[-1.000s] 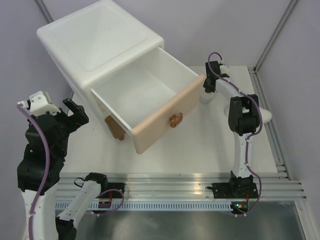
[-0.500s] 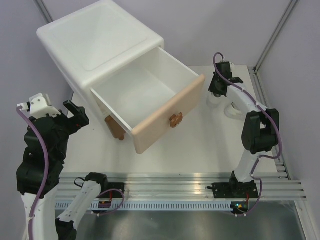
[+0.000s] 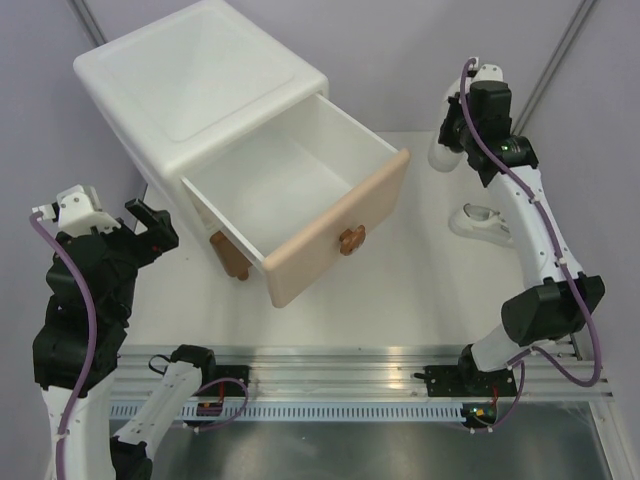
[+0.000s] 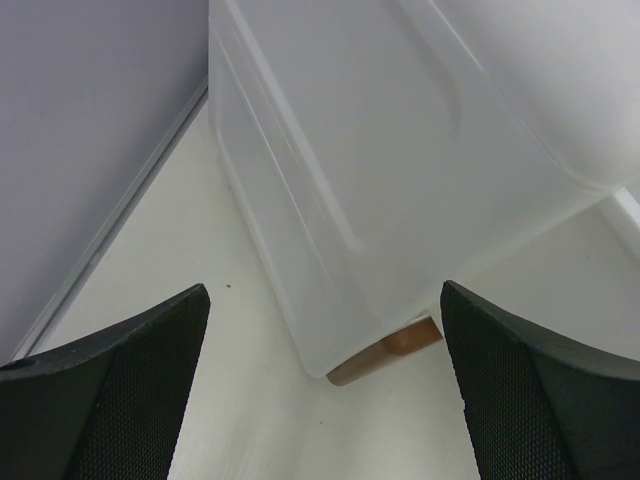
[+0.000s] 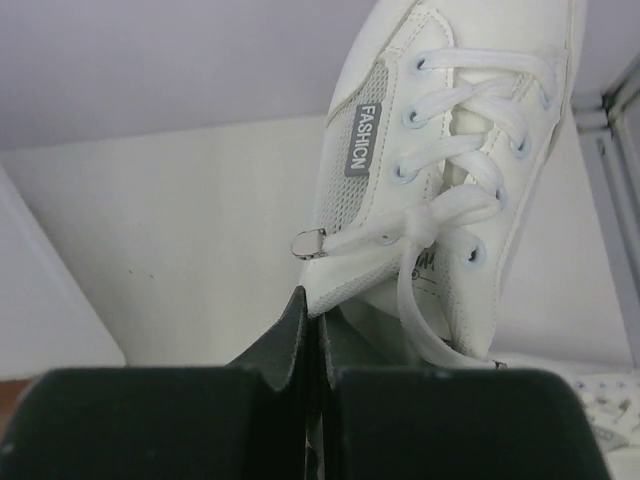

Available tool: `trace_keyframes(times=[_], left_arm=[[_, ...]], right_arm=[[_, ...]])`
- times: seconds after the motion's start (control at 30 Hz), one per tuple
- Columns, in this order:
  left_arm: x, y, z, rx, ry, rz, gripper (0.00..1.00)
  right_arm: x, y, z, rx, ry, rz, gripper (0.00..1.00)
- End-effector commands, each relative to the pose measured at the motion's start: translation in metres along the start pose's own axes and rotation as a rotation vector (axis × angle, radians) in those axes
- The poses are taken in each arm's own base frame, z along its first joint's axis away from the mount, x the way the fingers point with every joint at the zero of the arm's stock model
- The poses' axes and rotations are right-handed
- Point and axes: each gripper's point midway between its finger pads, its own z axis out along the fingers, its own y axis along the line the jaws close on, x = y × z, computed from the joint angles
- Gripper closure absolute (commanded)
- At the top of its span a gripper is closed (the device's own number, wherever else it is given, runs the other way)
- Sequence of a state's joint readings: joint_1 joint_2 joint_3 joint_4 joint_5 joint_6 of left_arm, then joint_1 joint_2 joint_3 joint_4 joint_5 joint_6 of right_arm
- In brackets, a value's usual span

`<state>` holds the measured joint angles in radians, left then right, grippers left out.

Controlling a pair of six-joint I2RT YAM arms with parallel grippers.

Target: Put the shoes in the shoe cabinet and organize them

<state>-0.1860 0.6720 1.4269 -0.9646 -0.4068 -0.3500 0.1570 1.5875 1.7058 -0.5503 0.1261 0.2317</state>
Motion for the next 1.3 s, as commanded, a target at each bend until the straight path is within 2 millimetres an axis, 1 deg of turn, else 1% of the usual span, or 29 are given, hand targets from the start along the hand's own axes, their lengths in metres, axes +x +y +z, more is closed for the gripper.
trace_keyframes(times=[0.0,0.1,0.23,0.27,0.3,0.37,0.4,0.43,0.47,0.57,0.6,0.7,0.73,0.83,0.87,1.03,1.1,1.13,1.23,1.27], left_arm=[[-0.01,-0.009,0.004,0.032,-0.026,0.01,0.0],[-0.01,-0.009,0.003,0.036,-0.028,0.004,0.0],[-0.011,-0.009,0.003,0.033,-0.03,0.002,0.0],[-0.012,-0.009,0.002,0.036,-0.032,0.0,0.0],[-0.012,-0.01,0.002,0.037,-0.03,0.0,0.0],[-0.013,-0.009,0.002,0.037,-0.035,-0.004,0.0],[-0.013,-0.009,0.001,0.038,-0.037,-0.008,0.0],[-0.013,-0.009,0.001,0.037,-0.036,-0.006,0.0],[-0.014,-0.009,0.0,0.039,-0.04,-0.008,0.0],[-0.014,-0.01,0.0,0.042,-0.04,-0.008,0.0],[-0.014,-0.01,0.0,0.042,-0.04,-0.008,0.0],[-0.015,-0.01,0.0,0.044,-0.041,-0.01,0.0],[-0.015,-0.011,0.0,0.047,-0.04,-0.009,0.0],[-0.015,-0.013,0.0,0.06,-0.04,-0.015,0.0],[-0.016,-0.013,-0.001,0.061,-0.043,-0.019,0.0],[-0.015,-0.013,-0.003,0.062,-0.044,-0.019,0.0],[-0.015,-0.013,-0.003,0.065,-0.044,-0.02,0.0],[-0.015,-0.013,-0.002,0.063,-0.044,-0.021,0.0],[-0.015,-0.014,-0.001,0.063,-0.042,-0.02,0.0],[-0.017,-0.014,-0.002,0.063,-0.045,-0.021,0.0]], right_arm=[[-0.093,0.024,-0.073,-0.109,-0.26,-0.072,1.0],[-0.109,0.031,-0.093,-0.137,-0.321,-0.064,0.99],[-0.124,0.042,-0.114,-0.196,-0.376,-0.047,0.99],[-0.127,0.048,-0.12,-0.216,-0.383,-0.047,1.0],[-0.135,0.055,-0.129,-0.249,-0.399,-0.049,0.99],[-0.141,0.065,-0.141,-0.277,-0.412,-0.054,1.0],[-0.146,0.074,-0.152,-0.323,-0.429,-0.061,1.0],[-0.149,0.078,-0.159,-0.341,-0.444,-0.062,1.0],[-0.153,0.085,-0.17,-0.366,-0.462,-0.063,0.99],[-0.158,0.094,-0.186,-0.416,-0.485,-0.056,0.99],[-0.161,0.099,-0.196,-0.452,-0.497,-0.057,1.0],[-0.164,0.113,-0.214,-0.538,-0.516,-0.059,0.99],[-0.163,0.121,-0.222,-0.594,-0.516,-0.074,1.0],[-0.163,0.137,-0.238,-0.69,-0.528,-0.09,0.99],[-0.164,0.139,-0.243,-0.706,-0.536,-0.091,0.99],[-0.169,0.157,-0.264,-0.818,-0.552,-0.071,0.99],[-0.168,0.167,-0.27,-0.876,-0.546,-0.065,0.99],[-0.168,0.175,-0.276,-0.916,-0.547,-0.052,0.99],[-0.169,0.189,-0.285,-0.981,-0.549,-0.037,0.99],[-0.167,0.197,-0.289,-1.012,-0.539,-0.028,0.99]])
